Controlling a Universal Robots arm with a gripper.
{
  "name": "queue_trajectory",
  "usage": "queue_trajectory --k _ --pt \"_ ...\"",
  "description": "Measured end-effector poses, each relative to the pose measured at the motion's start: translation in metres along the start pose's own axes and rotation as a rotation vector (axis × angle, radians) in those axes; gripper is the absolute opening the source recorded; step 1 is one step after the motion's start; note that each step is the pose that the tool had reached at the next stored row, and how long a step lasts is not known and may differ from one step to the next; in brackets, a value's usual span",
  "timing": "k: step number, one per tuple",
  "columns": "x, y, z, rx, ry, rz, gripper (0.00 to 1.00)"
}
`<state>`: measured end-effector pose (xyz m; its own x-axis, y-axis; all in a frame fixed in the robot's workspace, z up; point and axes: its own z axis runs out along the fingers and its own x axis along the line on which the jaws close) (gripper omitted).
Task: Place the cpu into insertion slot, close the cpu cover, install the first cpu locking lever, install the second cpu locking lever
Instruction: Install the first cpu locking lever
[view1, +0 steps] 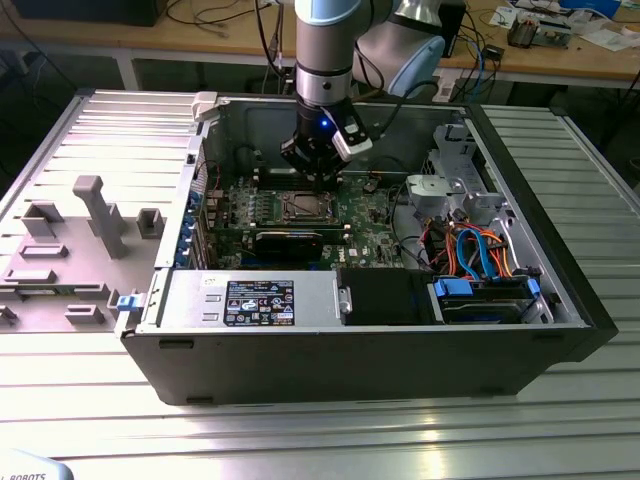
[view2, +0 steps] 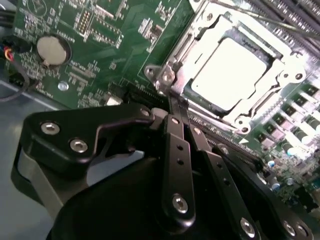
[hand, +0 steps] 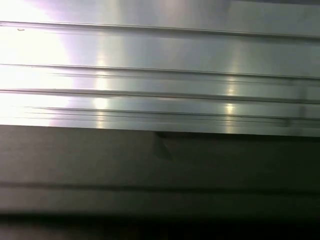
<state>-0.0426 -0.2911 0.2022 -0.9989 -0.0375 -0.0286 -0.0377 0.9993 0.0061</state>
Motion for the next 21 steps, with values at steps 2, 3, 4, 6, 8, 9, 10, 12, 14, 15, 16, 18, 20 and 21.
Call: queue_trajectory --k 2,3,4,6,8,9,10,12,14,15,16,18,20,21 --pt "-0.0001 0.0001 -0.0019 -0.0006 -0.0002 0.000 0.11" --pt "-0.0001 0.0000 -0.0036 0.0001 0.0001 0.000 0.11" --pt "-0.0001 0.0000 -0.0049 0.0000 0.0000 0.000 0.11" --pt "-0.0002 0.0000 -0.0051 -0.0002 -0.0001 0.000 0.11" --pt "-0.0002 -0.0013 -0.0053 0.0001 0.0000 0.000 0.11" --pt "0.0000 -0.0028 -0.0053 0.0002 0.0002 0.000 0.11" --pt "0.0000 -0.0048 -0.0053 0.0001 0.0001 0.000 0.11" --pt "0.0001 -0.0058 -0.0052 0.0001 0.0000 0.000 0.11" --pt "0.0001 -0.0058 -0.0052 0.0001 0.0001 0.000 0.11" --pt "0.0001 -0.0059 -0.0052 0.0001 0.0000 0.000 0.11" --pt "0.0001 -0.0059 -0.0053 0.0002 0.0001 0.000 0.11" --pt "0.0001 -0.0059 -0.0053 0.0002 0.0001 0.000 0.11" --pt "0.0001 -0.0059 -0.0053 0.0001 0.0001 0.000 0.11" --pt "0.0001 -0.0060 -0.0053 0.0002 0.0001 0.000 0.11"
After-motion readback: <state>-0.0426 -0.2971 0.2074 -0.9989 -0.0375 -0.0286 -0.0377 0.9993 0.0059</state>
